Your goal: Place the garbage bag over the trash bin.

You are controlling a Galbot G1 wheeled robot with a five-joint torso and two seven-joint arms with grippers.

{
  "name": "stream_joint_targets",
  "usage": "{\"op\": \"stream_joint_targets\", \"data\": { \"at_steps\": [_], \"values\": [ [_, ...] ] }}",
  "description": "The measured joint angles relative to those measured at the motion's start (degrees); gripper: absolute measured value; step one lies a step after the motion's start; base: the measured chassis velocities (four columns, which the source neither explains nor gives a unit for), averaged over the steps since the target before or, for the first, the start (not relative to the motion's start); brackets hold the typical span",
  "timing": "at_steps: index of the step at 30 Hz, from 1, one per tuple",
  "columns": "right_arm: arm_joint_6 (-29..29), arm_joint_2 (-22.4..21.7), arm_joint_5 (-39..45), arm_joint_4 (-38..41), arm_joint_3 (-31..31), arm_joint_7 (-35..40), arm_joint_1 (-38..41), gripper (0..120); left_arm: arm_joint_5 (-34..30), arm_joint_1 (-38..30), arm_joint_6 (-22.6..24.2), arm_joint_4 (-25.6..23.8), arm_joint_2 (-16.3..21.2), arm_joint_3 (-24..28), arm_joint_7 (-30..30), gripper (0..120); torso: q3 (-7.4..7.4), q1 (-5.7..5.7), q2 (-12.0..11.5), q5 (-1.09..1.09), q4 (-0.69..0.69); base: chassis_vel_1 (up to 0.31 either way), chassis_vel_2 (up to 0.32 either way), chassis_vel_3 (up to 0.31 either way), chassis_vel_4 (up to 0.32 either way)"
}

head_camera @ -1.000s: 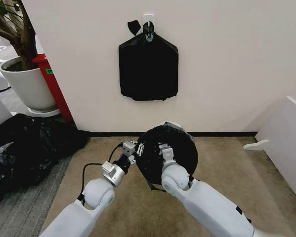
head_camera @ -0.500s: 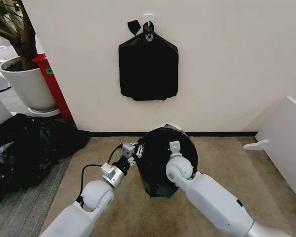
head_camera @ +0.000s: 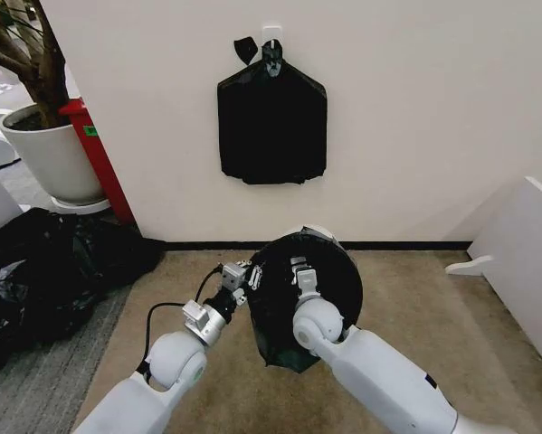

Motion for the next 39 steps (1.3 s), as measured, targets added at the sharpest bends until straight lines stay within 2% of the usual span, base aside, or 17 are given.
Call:
{"op": "stream_joint_targets", "data": {
  "at_steps": [4,8,12,16,24,28,32,35,39],
  "values": [
    [-3.5,-0.7,-1.0,-0.1,0.5,2.2,-0.3,0,-0.1,0.1,0.0,-0.1,0.0,-0.1,0.0,1,0.0,0.0,0.0,0.0,0.0,0.0,0.0,0.0,0.0],
    [-3.8,-1.1,-2.5,1.2,0.8,2.1,-1.0,0,-0.4,-0.4,0.1,0.1,0.1,0.0,0.1,1,0.0,0.0,0.0,0.0,-0.01,0.0,0.0,0.0,0.0],
    [1.7,-1.0,-2.9,3.5,0.6,-2.2,-1.2,0,-0.7,-1.2,0.1,0.8,0.2,0.1,-0.2,1,0.0,0.0,0.0,0.0,0.01,0.0,0.0,0.0,0.0],
    [4.5,-0.5,-2.5,3.2,-0.2,-4.4,-1.0,0,-1.0,-1.4,0.1,0.9,0.1,0.3,-0.1,1,0.0,0.0,0.0,0.0,0.01,0.0,0.0,0.0,0.0],
    [-3.2,-0.5,-0.5,2.1,-1.5,1.4,-1.7,0,-2.2,-2.0,0.0,0.9,0.2,0.2,-0.2,1,0.0,0.0,0.0,0.0,0.0,0.0,0.0,0.0,0.0],
    [-3.7,-0.5,-2.8,1.4,-1.5,1.7,-1.6,0,-2.2,-2.1,0.0,1.0,0.1,0.2,-0.2,1,0.0,0.0,0.0,0.0,0.0,0.0,0.0,0.0,0.0],
    [-1.0,-0.6,-4.7,2.5,-0.9,-0.5,-0.8,0,-2.2,-2.4,-0.2,1.3,-0.1,0.4,-0.2,1,0.0,0.0,0.0,0.0,0.0,0.0,0.0,0.0,0.0],
    [4.1,-0.8,-6.2,2.5,-0.8,-4.7,0.6,0,-2.1,-2.7,-0.2,1.5,-0.2,0.8,-0.2,1,0.0,0.0,0.0,0.01,0.0,0.0,0.0,0.0,0.0],
    [5.3,-0.7,-6.0,1.5,-0.9,-6.0,2.5,0,-1.9,-2.8,-0.2,1.6,-0.4,1.1,0.0,1,0.0,0.0,0.0,0.0,0.0,0.0,0.0,0.0,0.0]
  ]
}}
